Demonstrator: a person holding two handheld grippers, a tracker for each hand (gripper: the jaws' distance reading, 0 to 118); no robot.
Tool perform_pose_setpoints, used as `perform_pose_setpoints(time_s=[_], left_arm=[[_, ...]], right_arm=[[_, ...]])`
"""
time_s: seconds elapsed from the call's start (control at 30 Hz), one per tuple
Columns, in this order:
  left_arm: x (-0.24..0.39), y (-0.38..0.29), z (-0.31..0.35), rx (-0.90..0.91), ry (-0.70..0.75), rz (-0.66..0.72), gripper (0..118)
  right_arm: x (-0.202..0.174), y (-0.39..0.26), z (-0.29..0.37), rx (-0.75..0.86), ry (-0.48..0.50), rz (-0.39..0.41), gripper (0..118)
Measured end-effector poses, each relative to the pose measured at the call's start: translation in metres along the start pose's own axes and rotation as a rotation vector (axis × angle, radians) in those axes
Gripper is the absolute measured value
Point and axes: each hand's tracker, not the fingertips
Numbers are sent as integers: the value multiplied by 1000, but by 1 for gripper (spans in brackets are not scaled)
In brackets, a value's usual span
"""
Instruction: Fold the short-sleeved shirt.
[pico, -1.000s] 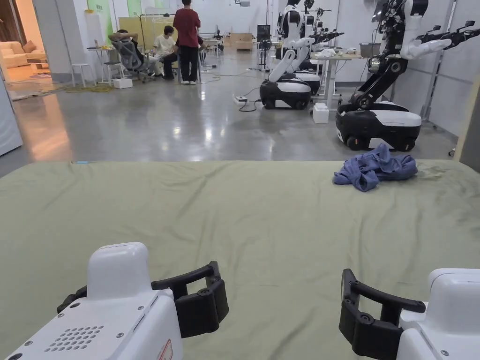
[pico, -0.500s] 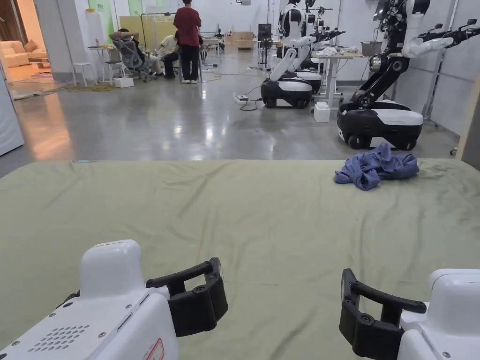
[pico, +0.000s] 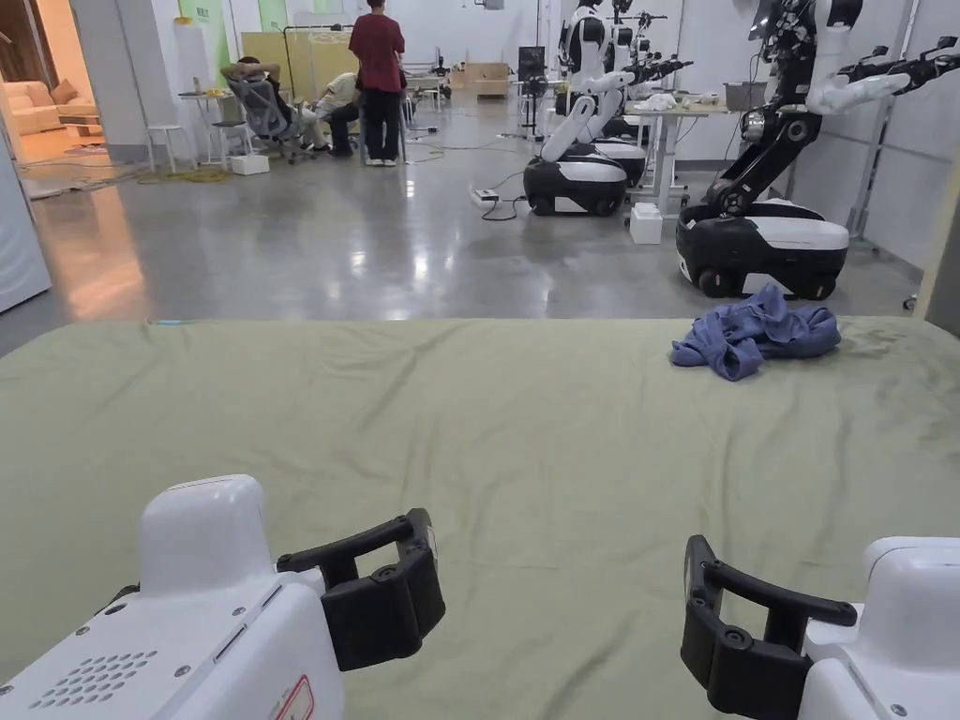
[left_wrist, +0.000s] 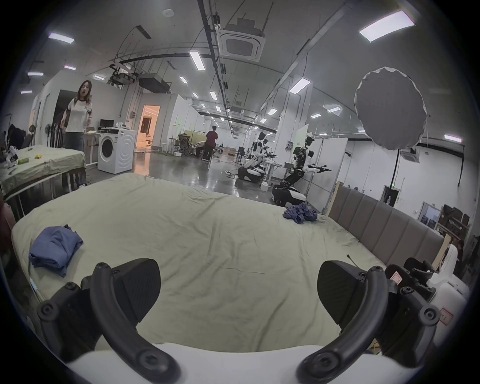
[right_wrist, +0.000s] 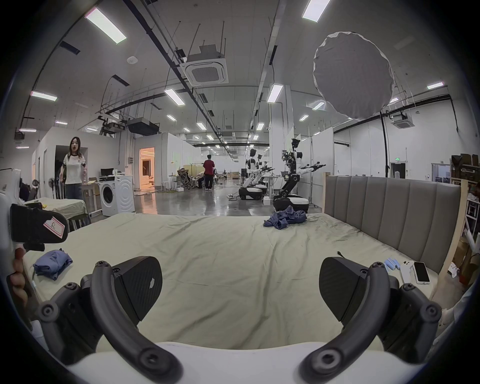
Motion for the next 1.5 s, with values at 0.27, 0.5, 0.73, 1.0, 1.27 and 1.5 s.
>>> perform_pose_setpoints(time_s=[0.27,0.5,0.73,1.0,1.27,1.5], left_arm=[[9,2,0,-57,19,-64,118],[9,3,4,-14,19,-70,118],[9,3,7,17,28,-93,118],[7,3,9,25,0,-75,118],[7,3,10,32,-7,-79,118],[11,2,15,77,-3,-99,118]], right_arm=[[-1,2,0,6,7,-1,118],[-1,2,0,13,7,5,118],[-2,4,0,18,10,0,118],[-3,4,0,18,17,6,118],[-1,3,1,20,8,-2,118],[1,3,3,26,5,-9,118]])
